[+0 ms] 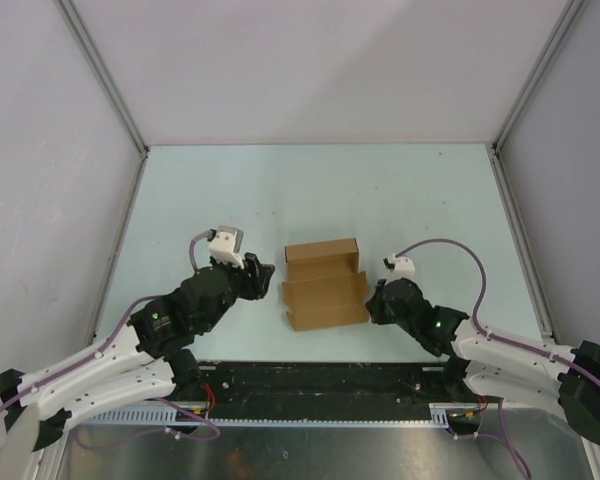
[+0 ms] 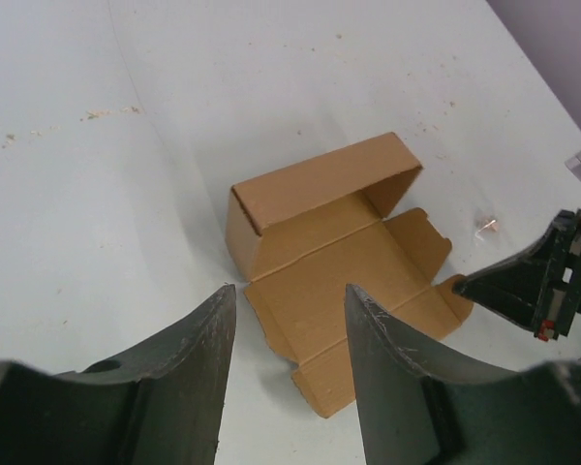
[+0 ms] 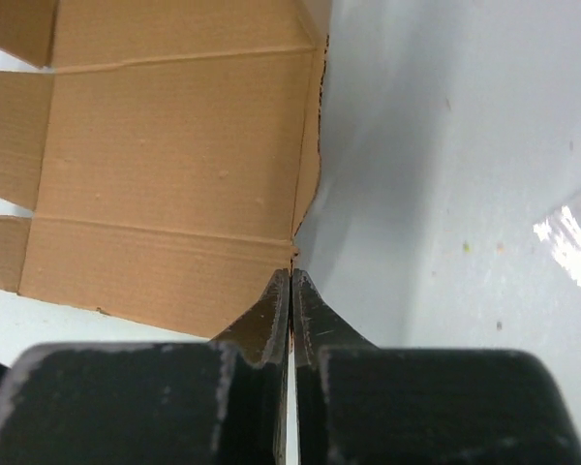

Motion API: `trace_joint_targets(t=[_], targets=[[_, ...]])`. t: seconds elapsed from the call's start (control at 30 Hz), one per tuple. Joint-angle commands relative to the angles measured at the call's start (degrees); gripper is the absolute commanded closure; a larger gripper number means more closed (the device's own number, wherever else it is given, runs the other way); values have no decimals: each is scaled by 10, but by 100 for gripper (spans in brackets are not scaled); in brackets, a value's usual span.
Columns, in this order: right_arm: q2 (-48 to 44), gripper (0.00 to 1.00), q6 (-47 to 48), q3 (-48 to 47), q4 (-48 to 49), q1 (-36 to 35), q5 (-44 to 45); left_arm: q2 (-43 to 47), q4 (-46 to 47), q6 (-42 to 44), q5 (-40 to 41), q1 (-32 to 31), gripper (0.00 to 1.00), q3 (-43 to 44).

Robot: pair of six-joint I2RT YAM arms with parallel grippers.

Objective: Fold the paper box

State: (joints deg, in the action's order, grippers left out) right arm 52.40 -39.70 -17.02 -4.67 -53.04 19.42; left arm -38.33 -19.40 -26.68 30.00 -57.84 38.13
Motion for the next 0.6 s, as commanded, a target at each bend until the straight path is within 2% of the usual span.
trace_joint_targets(t=[0.0, 0.2, 0.33, 0.5, 0.53, 0.57], targets=[[16, 100, 162, -69, 23, 63, -165, 25, 7, 22, -18, 5, 46, 0], [68, 100, 295, -154, -13, 100, -304, 27, -7, 32, -45, 5, 46, 13], [89, 100, 419, -188, -18, 108, -393, 31, -15, 33, -52, 5, 46, 19], [146, 100, 487, -266, -67, 137, -412, 44, -26, 40, -54, 5, 46, 29], [158, 99, 495, -275, -82, 148, -416, 45, -28, 43, -53, 5, 46, 30], [168, 82, 507, -282, -86, 170, -423, 48, -32, 44, -53, 5, 46, 30]])
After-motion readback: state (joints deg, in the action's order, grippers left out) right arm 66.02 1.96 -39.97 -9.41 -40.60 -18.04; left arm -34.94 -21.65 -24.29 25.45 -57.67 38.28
